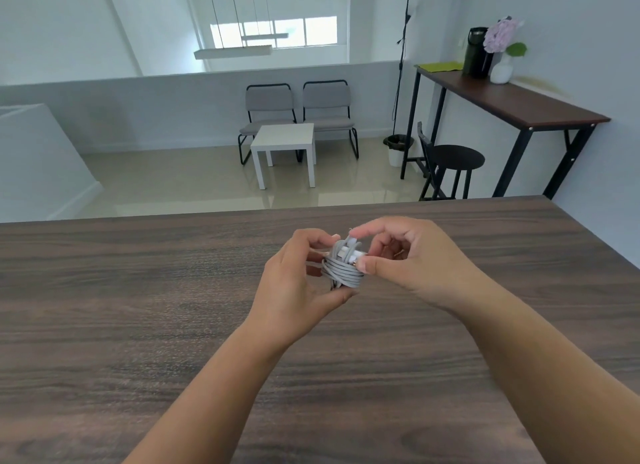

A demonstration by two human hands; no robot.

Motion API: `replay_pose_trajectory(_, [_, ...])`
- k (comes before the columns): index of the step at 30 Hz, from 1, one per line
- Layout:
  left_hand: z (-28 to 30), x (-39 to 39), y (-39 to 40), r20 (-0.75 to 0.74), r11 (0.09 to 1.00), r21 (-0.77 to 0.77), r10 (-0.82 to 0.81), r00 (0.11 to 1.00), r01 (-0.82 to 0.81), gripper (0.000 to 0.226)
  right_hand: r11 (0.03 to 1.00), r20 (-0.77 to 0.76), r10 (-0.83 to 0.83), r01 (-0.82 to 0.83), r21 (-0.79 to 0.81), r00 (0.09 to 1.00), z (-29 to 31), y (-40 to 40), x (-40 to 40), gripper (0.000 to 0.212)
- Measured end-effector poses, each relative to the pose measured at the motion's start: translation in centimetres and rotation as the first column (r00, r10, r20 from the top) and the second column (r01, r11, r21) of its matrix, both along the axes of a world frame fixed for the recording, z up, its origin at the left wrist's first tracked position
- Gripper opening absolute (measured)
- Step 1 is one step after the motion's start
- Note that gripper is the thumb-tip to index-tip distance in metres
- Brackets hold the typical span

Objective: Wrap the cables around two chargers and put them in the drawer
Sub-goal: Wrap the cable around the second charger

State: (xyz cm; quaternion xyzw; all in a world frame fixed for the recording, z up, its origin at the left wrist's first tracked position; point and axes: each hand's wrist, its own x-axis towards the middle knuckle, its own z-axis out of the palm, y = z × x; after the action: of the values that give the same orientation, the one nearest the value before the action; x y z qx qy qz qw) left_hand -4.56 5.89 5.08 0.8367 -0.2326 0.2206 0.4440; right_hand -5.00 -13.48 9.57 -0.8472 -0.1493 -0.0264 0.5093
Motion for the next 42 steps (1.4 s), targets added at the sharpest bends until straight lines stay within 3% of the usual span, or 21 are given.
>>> replay_pose_trajectory(8, [-0.2, 0.2, 0.3, 0.02, 1.0, 0.028, -0.002, 1.0, 0.001, 0.058, 0.977, 0.248, 0.05, 0.005, -0.215, 0.967, -0.7, 0.0, -0.1, 0.032])
replay_pose_trajectory(15, [-0.1, 0.3, 0.4, 0.041, 0.998, 0.042, -0.042, 0.998, 0.041, 0.057, 0.909, 0.272, 0.183, -0.057, -0.412, 0.945, 0.0, -0.6, 0.5, 0.025])
replay_pose_trajectory(18, [0.0, 0.2, 0.5, 0.019, 0.997, 0.0, -0.076, 0.997, 0.076, 0.057, 0.926, 0.241, 0.193, -0.095, -0.365, 0.951, -0.1, -0.7, 0.6, 0.022])
replay_pose_trajectory(24, [-0.2, 0.1, 0.7, -0.055, 0.982, -0.12, -0.156, 0.986, 0.149, 0.06, 0.985, 0.172, 0.164, -0.152, -0.076, 0.971, -1.1, -1.1, 0.8, 0.026])
replay_pose_trajectory(30, [-0.4, 0.3, 0.2, -0.07, 0.973, -0.165, -0.175, 0.982, 0.161, 0.061, 0.988, 0.157, 0.157, -0.156, -0.016, 0.975, -1.2, -1.4, 1.0, 0.032])
replay_pose_trajectory(36, [-0.3, 0.4, 0.1, -0.113, 0.972, -0.162, -0.187, 0.976, 0.168, 0.069, 0.974, 0.222, 0.161, -0.118, -0.193, 0.962, -0.8, -1.6, 0.9, 0.032])
replay_pose_trajectory(39, [-0.3, 0.6, 0.2, -0.03, 0.974, -0.1, -0.207, 0.978, 0.203, 0.067, 0.928, 0.252, 0.202, -0.102, -0.359, 0.946, -0.2, -1.6, 0.9, 0.029])
replay_pose_trajectory(42, [-0.2, 0.7, 0.3, 0.008, 0.971, -0.096, -0.22, 0.976, 0.219, 0.056, 0.914, 0.254, 0.226, -0.114, -0.39, 0.941, 0.1, -1.7, 1.1, 0.026])
